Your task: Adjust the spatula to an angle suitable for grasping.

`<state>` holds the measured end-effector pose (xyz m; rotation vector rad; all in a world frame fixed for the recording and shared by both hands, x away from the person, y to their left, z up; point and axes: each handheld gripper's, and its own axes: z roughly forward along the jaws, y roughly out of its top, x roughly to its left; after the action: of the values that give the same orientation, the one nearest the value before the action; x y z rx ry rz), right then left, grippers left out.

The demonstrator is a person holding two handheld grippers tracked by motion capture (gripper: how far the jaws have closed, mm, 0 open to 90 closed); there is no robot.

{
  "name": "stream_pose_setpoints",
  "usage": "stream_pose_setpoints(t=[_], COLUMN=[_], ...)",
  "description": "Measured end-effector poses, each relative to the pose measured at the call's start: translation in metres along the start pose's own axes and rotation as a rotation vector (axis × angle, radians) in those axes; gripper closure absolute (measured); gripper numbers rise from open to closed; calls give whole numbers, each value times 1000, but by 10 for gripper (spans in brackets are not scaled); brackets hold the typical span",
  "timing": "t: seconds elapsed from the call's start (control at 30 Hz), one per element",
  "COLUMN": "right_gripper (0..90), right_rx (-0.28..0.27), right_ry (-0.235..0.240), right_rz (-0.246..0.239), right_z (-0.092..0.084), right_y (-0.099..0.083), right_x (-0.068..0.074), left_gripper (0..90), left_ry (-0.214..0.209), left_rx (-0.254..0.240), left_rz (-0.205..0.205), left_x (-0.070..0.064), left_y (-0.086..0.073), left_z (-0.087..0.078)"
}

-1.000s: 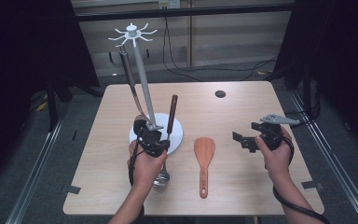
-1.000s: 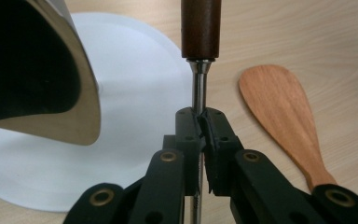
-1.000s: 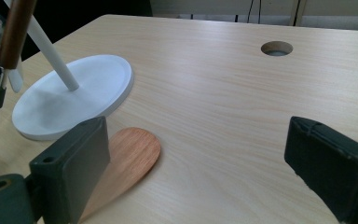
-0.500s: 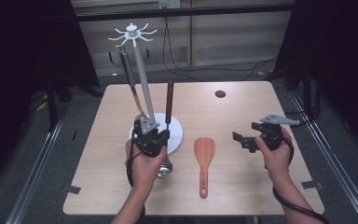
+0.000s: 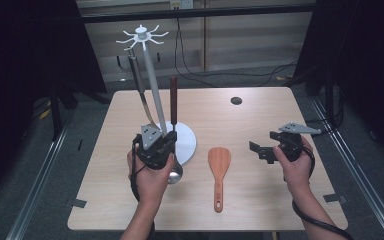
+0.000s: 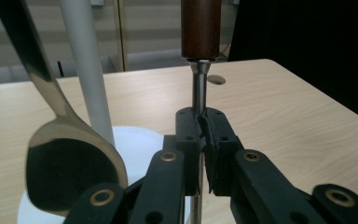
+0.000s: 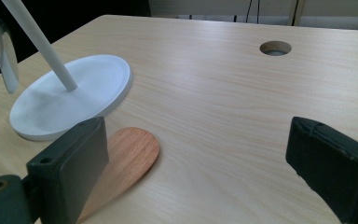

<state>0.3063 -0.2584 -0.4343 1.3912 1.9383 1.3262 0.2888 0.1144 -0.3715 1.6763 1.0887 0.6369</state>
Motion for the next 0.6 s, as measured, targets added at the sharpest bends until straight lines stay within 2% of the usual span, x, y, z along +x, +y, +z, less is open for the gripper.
stream_pose_setpoints(t=[0.03,0.07,0.17,0.37,0.47,0.6], right_gripper=[55,55,54,49,49,49], right_rx=[0,0,1,1,-1,-2], right_ry=[2,4,5,3,2,4], right_rz=[-1,-1,0,5,5,7], right_z=[0,0,0,0,0,0], right_y=[0,0,0,-1,-1,-1], right_x=[0,0,1,-1,-1,-1], left_gripper=[856,856,856,856,855,855], left_ry=[2,6,-3,3,-2,11], left_rx=[-17,-11,-29,-71,-101,-146], left_rz=[-6,-2,-25,-32,-32,-31], left_x=[0,1,2,4,5,4], left_y=[0,1,1,4,6,6], left_z=[-1,-2,-5,-11,-14,-17])
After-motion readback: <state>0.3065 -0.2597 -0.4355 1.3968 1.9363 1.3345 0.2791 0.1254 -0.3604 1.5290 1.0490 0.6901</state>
